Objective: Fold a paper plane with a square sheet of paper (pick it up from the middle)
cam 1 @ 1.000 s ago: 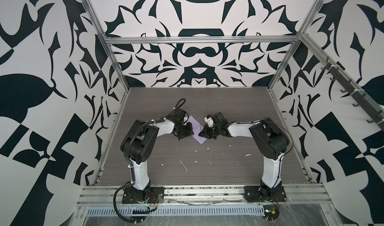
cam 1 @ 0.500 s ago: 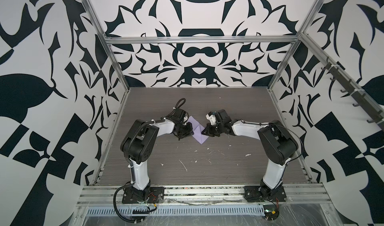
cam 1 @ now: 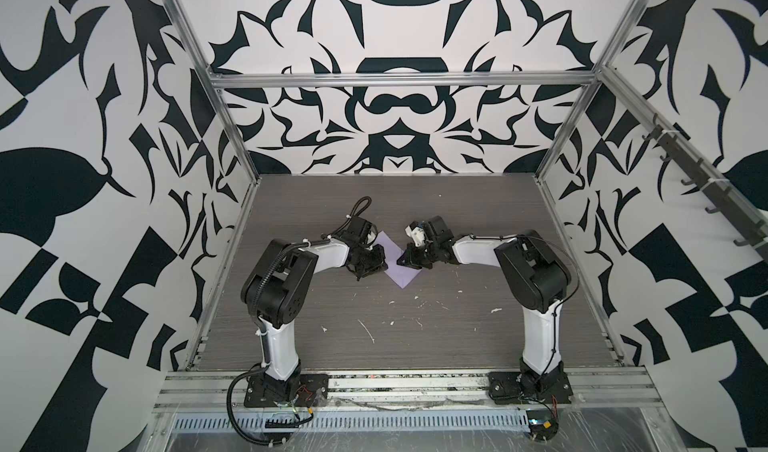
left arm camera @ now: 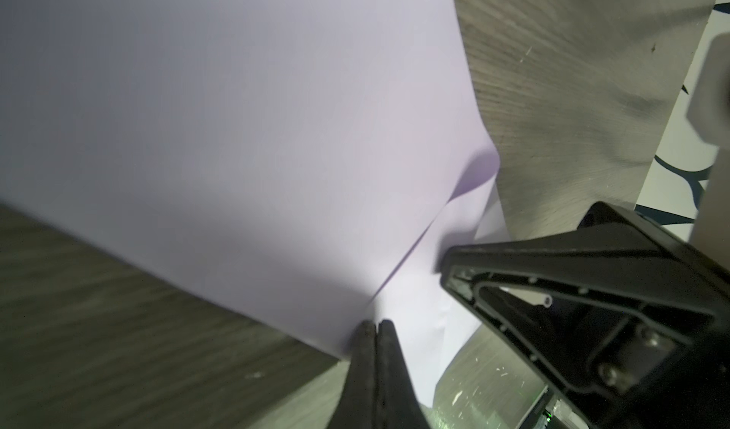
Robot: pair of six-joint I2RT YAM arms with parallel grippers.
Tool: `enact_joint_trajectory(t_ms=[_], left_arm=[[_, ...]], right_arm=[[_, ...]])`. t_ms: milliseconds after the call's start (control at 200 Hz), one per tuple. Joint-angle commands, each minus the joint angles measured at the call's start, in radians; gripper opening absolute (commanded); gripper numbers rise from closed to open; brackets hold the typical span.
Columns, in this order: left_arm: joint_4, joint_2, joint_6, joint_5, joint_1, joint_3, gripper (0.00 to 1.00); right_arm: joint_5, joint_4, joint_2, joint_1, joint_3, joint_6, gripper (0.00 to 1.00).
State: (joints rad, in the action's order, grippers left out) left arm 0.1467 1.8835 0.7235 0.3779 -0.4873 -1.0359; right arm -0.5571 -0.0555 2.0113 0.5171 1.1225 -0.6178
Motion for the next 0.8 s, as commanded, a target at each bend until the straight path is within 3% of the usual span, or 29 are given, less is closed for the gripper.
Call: enact_joint_trajectory(t_ms=[0, 160, 465, 795], left_arm=[[0.075, 0.06, -0.02, -0.097, -0.001, 0.024, 0.0], [0.077, 0.061, -0.022, -0.097, -0.001, 0.021, 0.0], [0.085, 0.062, -0.024, -0.102, 0.0, 0.012, 0.0], [0.088, 0.063, -0.029, -0.1, -0.001, 0.012, 0.0]], right_arm=[[0.041, 0.06, -0.059, -0.032, -0.043, 0.056, 0.0], [0.042, 0.099, -0.103, -0.022, 0.002, 0.081, 0.0], [0.003, 0.083, -0.007, 0.018, 0.113, 0.07, 0.0], [0.055, 0.097, 0.023, -0.049, 0.085, 0.092, 0.0]])
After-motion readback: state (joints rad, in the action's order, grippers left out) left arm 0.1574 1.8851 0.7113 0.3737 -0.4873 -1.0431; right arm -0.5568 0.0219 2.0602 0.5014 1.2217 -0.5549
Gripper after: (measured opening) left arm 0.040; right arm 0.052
